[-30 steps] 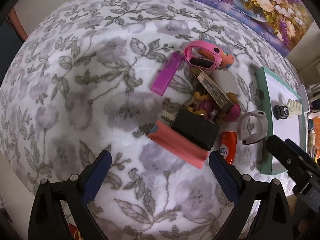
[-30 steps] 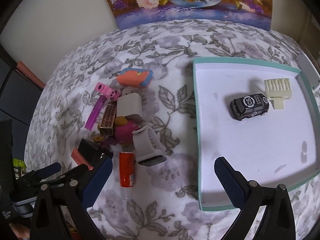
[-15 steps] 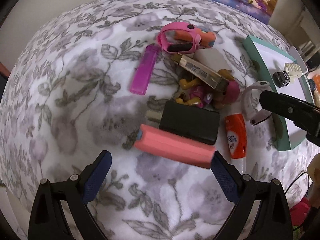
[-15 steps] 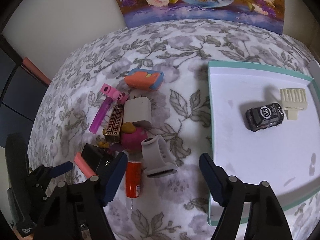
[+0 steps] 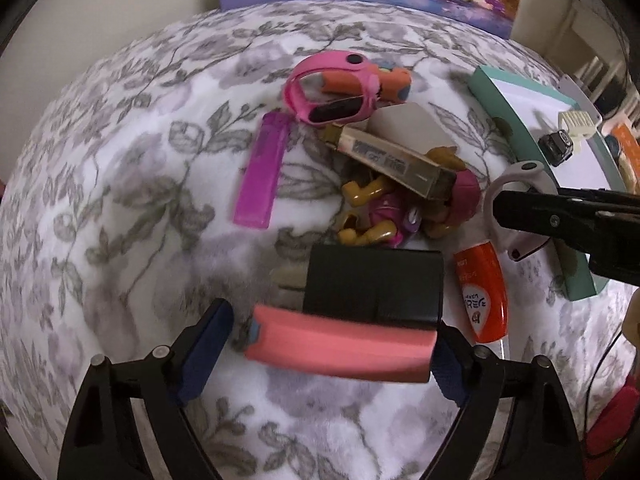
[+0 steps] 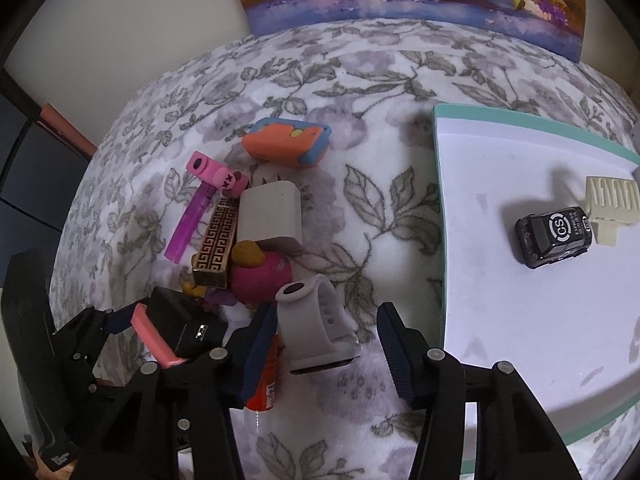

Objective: Organize rigid objects
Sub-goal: 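Grasp the pink-and-black eraser with the left gripper while the right gripper grasps the white watch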

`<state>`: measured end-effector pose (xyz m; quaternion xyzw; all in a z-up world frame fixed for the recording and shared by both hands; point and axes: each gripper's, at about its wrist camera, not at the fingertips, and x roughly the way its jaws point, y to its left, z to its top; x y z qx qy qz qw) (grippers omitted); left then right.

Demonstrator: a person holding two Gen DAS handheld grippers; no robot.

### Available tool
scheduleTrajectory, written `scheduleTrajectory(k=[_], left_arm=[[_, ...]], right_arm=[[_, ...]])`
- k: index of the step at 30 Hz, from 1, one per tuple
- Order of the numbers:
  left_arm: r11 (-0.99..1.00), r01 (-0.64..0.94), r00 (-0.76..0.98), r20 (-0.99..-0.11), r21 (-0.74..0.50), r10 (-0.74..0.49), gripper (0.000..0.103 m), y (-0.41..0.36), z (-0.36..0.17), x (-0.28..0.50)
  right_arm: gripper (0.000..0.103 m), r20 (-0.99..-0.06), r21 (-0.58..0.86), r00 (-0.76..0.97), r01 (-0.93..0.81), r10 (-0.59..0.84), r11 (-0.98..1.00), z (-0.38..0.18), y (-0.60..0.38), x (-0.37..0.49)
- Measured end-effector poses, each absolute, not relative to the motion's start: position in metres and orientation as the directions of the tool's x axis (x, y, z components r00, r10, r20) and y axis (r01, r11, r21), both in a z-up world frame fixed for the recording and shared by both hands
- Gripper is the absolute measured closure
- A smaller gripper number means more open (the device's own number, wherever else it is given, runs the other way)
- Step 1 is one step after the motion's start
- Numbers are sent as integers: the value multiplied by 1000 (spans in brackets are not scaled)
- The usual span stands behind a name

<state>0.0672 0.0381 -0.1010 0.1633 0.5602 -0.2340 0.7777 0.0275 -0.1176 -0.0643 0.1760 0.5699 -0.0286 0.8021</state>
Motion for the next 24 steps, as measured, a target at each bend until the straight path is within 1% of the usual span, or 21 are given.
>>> scheduleTrajectory(k=[2,4,7,9,10,12,18,20,24], left_arm=[[833,553,271,-945,-4,-184,13,37,-101,67],[825,565,282,-939,-4,-198,17,35,-100,66],[816,579,290,-936,5,-201,17,30,-102,69],[807,591,298,-932,13,-204,22,25,-102,67],[800,599,297,-931,8,-213,27,26,-99,63],[793,609,294,-931,7,-218,31,22,-99,63],[796,605,290,-932,4,-216,31,19,-96,57],[800,601,287,-934,3,-212,31,21,-93,53],[809,588,279,-938,-2,-205,31,36,-85,38]], right_arm=[[49,-926,248,346,245,154,937,-65,-117,28],[50,-927,242,343,242,150,940,-66,-116,29],[50,-929,241,338,239,152,941,-67,-116,29],[50,-931,240,332,239,153,941,-69,-115,30],[50,-931,239,331,238,152,941,-69,-115,30],[50,-932,238,330,238,152,942,-70,-115,31],[67,-933,233,329,234,149,944,-70,-115,32],[68,-932,232,330,234,148,944,-69,-114,33],[69,-932,232,333,235,146,944,-67,-115,30]])
